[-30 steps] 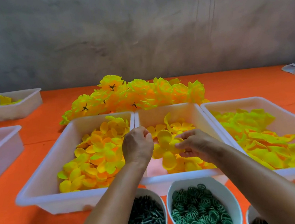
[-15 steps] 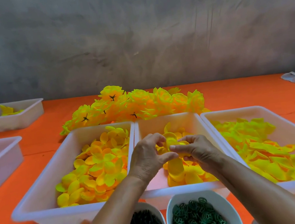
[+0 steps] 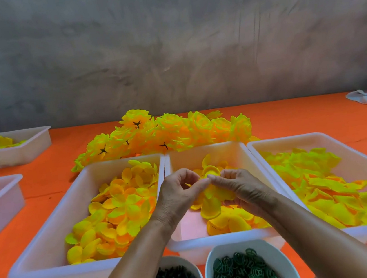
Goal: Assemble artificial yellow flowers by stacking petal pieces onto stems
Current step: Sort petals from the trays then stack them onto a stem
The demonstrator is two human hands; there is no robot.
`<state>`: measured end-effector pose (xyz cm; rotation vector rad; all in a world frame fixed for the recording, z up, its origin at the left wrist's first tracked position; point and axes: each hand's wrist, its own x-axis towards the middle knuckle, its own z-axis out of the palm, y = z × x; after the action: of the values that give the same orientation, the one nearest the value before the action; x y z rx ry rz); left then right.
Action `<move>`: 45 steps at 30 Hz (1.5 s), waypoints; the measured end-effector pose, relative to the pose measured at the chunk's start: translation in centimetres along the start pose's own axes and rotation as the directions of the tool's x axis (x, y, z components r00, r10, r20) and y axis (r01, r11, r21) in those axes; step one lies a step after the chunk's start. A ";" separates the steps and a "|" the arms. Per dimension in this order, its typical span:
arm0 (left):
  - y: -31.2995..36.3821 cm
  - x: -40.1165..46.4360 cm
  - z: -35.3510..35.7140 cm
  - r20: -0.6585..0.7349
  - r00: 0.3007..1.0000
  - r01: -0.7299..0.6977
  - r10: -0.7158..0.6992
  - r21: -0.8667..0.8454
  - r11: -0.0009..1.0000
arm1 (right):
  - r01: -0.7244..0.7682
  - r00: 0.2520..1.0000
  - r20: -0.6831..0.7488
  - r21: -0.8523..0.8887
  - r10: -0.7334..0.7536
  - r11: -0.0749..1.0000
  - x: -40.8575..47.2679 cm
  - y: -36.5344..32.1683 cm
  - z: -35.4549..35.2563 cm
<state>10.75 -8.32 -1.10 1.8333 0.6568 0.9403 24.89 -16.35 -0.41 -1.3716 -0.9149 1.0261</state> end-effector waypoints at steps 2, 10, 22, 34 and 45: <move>-0.1 0.0 0.1 0.035 0.999 0.020 -0.022 0.065 0.998 | 0.013 1.000 0.016 -0.014 -0.012 1.000 0.0 0.0 0.1; -0.1 0.2 -0.5 -0.089 0.992 0.064 -0.086 -0.224 0.973 | 0.003 1.000 -0.008 0.033 -0.002 0.999 0.0 -0.1 0.0; -0.5 0.8 -1.3 -0.212 0.950 0.079 -0.229 -0.545 0.834 | -0.133 0.958 -0.258 -0.016 0.124 0.991 0.6 0.1 -1.2; 0.1 0.5 -1.2 -0.037 0.988 0.111 -0.150 -0.501 0.858 | 0.135 0.989 -0.034 -0.147 -0.142 0.980 -0.3 -0.3 -0.5; 0.5 -0.1 -0.8 -0.034 0.994 0.096 -0.109 -0.271 0.958 | 0.147 0.989 -0.013 0.047 -0.147 0.988 0.1 -0.1 -0.7</move>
<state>10.03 -8.20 -0.51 1.5266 0.6146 0.9576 25.57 -16.51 -0.36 -1.2493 -0.9643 0.9230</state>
